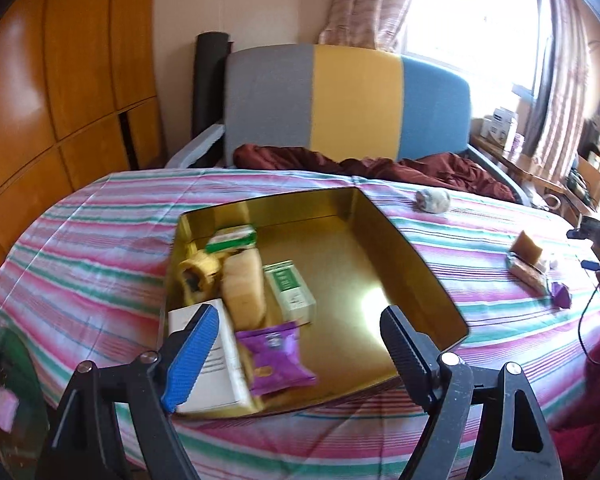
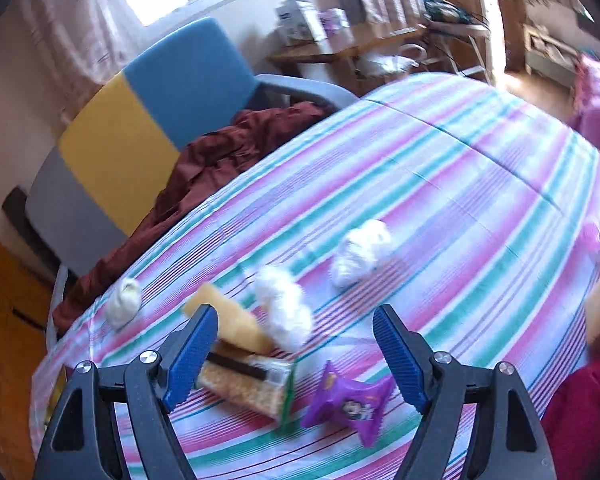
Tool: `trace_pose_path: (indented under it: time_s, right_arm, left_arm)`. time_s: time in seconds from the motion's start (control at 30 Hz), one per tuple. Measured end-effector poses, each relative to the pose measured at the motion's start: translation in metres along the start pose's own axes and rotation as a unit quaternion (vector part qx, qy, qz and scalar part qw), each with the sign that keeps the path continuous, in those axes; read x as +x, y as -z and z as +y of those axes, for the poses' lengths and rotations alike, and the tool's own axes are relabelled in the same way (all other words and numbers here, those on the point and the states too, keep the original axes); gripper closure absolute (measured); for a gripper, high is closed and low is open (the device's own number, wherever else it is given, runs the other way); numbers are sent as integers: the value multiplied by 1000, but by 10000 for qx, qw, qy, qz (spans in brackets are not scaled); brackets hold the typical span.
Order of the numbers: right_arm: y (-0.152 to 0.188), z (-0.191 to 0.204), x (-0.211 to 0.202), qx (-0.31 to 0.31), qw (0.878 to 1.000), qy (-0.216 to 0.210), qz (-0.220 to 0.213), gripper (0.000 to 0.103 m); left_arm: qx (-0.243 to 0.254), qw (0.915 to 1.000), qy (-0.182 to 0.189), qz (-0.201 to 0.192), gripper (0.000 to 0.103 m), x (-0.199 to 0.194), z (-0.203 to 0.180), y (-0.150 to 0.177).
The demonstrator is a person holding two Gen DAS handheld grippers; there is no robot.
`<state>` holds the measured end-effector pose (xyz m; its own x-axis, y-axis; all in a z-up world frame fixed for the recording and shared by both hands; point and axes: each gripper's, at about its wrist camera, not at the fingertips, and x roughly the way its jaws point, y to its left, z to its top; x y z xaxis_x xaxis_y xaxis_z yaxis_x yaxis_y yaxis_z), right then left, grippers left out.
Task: Organize objects
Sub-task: 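Move both tools back toward the remaining items on the table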
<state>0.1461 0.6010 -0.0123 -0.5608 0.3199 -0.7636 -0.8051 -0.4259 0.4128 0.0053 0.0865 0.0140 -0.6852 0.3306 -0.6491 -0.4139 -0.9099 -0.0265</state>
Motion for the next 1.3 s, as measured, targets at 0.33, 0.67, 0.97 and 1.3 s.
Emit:
trace_pose_path:
  time_s: [0.33, 0.67, 0.97, 1.3]
  right_arm:
    - [-4, -42, 17, 1316, 9879, -516, 629, 21]
    - [-3, -45, 13, 1431, 9835, -908, 629, 21]
    - [-8, -51, 4, 1698, 9775, -1180, 416, 21]
    - [-12, -71, -1, 2238, 9643, -1407, 154, 19]
  left_arm:
    - [720, 9917, 1025, 301, 20, 23, -101, -14]
    - [1260, 9722, 1754, 908, 20, 63, -196, -17]
    - [1006, 9578, 2042, 1757, 20, 125, -257, -29]
    - [492, 9527, 1921, 2302, 22, 186, -319, -45]
